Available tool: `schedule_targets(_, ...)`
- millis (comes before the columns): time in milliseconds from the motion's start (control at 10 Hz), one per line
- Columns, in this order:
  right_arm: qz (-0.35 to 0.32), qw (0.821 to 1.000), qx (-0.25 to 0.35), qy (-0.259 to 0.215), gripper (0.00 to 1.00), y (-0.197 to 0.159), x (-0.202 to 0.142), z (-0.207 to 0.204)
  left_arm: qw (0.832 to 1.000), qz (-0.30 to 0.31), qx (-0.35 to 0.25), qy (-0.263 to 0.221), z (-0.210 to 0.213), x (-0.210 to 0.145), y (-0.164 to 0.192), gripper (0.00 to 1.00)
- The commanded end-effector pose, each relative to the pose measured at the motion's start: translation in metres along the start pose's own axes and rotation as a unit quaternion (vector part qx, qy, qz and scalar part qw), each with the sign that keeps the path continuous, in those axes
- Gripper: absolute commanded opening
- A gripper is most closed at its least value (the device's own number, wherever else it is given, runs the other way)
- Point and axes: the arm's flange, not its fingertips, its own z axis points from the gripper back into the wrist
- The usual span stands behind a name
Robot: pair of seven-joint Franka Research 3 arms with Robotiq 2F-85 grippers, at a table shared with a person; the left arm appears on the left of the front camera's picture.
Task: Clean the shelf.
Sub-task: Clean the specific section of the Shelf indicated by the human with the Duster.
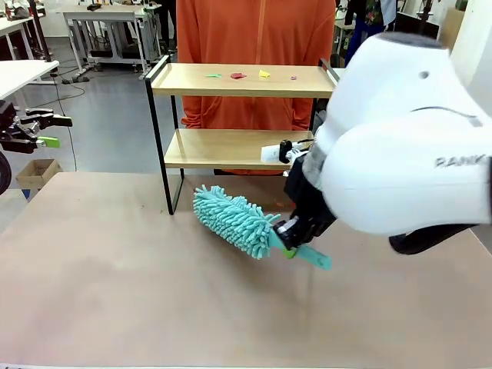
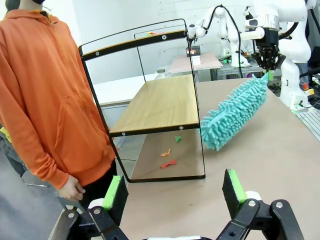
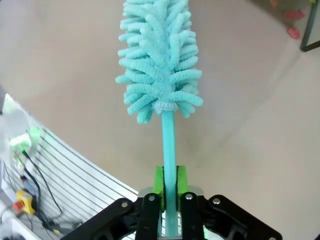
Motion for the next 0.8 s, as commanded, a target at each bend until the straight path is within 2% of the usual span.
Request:
schedule_targets(0,-0.068,0.997,-0.033,-0.025,0.13,0.039,0.035,-0.022,1.0,-0.002,0.0,-0.002,0.001,0.003,-0.002,1.0)
schedule_targets(400,-0.123,0.988,-0.042,-0.078,0.13,0.073,0.055,-0.037,1.0,-0.002,0.0,-0.002,0.001,0.003,-0.002,1.0)
schedule_targets(500,-0.13,0.988,-0.025,-0.074,0.13,0.077,0.067,-0.044,1.0,-0.002,0.0,-0.002,0.001,0.003,-0.002,1.0)
schedule_targets(700,-0.147,0.985,-0.039,-0.085,0.13,0.089,0.086,-0.055,1.0,-0.002,0.0,-0.002,0.001,0.003,-0.002,1.0)
